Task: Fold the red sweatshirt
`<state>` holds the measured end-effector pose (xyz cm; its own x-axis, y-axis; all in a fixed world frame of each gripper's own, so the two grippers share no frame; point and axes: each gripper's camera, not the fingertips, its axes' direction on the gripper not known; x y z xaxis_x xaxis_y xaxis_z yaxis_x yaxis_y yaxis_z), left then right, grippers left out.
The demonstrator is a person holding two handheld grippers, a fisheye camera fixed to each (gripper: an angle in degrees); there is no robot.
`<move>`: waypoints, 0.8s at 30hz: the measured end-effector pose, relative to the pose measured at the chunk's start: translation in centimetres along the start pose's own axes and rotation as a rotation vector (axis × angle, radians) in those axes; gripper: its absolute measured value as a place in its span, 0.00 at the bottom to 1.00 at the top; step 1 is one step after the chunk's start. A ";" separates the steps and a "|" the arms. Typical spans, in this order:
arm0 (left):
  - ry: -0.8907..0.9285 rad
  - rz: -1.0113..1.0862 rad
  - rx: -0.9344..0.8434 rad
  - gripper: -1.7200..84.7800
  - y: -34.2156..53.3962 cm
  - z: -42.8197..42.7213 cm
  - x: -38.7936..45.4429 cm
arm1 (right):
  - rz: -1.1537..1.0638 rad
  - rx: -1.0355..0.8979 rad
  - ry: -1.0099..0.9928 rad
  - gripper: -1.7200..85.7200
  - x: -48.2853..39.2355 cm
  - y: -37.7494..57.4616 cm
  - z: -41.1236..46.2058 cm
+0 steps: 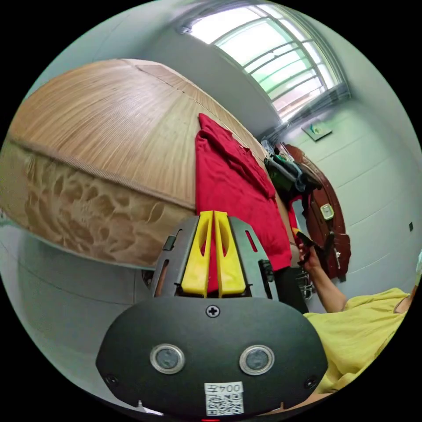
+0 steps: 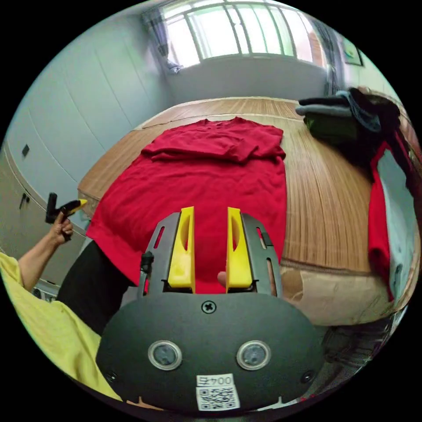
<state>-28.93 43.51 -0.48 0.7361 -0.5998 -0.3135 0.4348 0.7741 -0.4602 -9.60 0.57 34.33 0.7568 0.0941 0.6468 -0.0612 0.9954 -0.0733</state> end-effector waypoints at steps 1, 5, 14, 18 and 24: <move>-0.033 0.032 -0.017 0.03 -1.8 1.5 1.6 | -0.037 -0.011 0.034 0.16 -1.3 -1.6 1.6; -0.122 0.091 -0.053 0.02 -8.0 6.8 5.4 | -0.086 -0.080 0.093 0.16 -3.2 -5.0 6.9; -0.176 0.075 -0.101 0.03 -20.3 14.6 6.7 | -0.143 -0.085 0.157 0.15 -6.7 -3.9 10.6; -0.214 0.087 -0.145 0.04 -23.3 17.9 7.0 | -0.133 -0.079 0.131 0.15 -7.0 -3.7 10.6; -0.228 0.092 -0.187 0.04 -26.4 22.0 7.2 | -0.144 -0.066 0.153 0.15 -8.4 -3.2 10.5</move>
<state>-23.71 23.21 27.66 0.8747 -0.4516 -0.1760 0.2734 0.7595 -0.5902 -22.58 -3.20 37.14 0.8452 -0.0577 0.5314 0.0935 0.9948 -0.0408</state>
